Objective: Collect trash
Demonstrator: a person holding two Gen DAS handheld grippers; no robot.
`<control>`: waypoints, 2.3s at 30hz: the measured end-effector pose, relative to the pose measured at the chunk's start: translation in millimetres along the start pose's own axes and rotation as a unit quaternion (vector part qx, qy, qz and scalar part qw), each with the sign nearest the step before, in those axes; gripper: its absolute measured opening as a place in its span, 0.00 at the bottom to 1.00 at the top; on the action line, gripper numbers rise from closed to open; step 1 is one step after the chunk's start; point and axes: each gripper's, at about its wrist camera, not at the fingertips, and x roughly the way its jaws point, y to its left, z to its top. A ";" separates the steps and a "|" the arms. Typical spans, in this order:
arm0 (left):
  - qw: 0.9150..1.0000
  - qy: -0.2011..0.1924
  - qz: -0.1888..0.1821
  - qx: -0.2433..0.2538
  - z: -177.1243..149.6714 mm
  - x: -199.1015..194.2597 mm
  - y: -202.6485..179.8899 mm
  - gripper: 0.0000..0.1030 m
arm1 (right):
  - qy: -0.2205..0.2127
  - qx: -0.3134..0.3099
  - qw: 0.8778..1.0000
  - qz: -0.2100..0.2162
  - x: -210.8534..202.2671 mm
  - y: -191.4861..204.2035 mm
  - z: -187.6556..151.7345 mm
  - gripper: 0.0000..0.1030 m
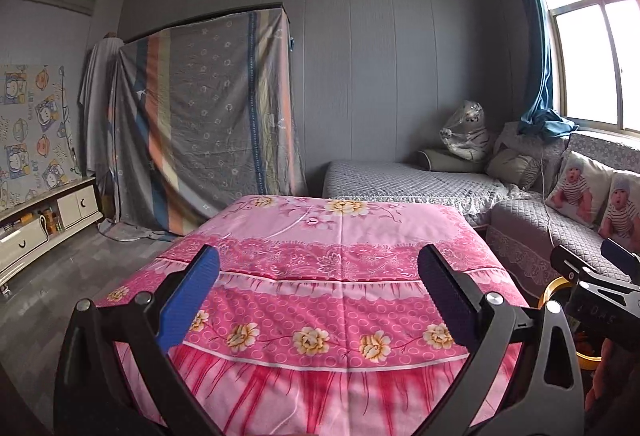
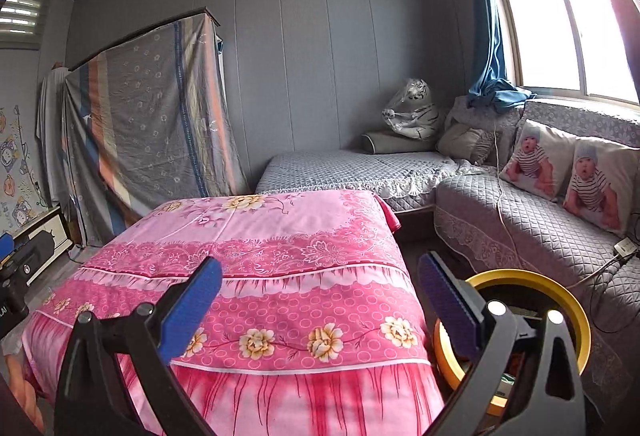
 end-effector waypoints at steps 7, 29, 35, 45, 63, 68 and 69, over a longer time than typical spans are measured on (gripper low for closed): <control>0.999 -0.022 0.026 -0.016 -13.0 -19.4 16.7 0.92 | -0.002 -0.024 1.000 0.004 -10.5 16.1 -18.0 0.92; 0.999 -0.020 0.020 -0.040 -18.6 -22.5 22.3 0.92 | 0.008 -0.026 1.000 0.010 -10.0 18.6 -23.2 0.92; 0.999 -0.021 0.019 -0.040 -18.6 -21.6 22.6 0.92 | 0.010 -0.023 1.000 0.010 -8.7 18.1 -23.1 0.92; 0.999 -0.021 0.020 -0.037 -19.5 -20.3 20.9 0.92 | 0.011 -0.021 1.000 0.010 -8.1 16.5 -22.7 0.92; 0.999 -0.012 0.017 -0.032 -24.5 -14.4 18.2 0.92 | 0.018 -0.018 1.000 0.012 -3.8 13.3 -26.8 0.92; 0.999 -0.009 0.015 -0.032 -25.4 -12.9 17.9 0.92 | 0.024 -0.017 1.000 0.012 -2.0 12.8 -27.5 0.92; 0.999 -0.009 0.014 -0.032 -25.6 -12.7 17.8 0.92 | 0.024 -0.017 1.000 0.011 -1.6 12.8 -27.6 0.92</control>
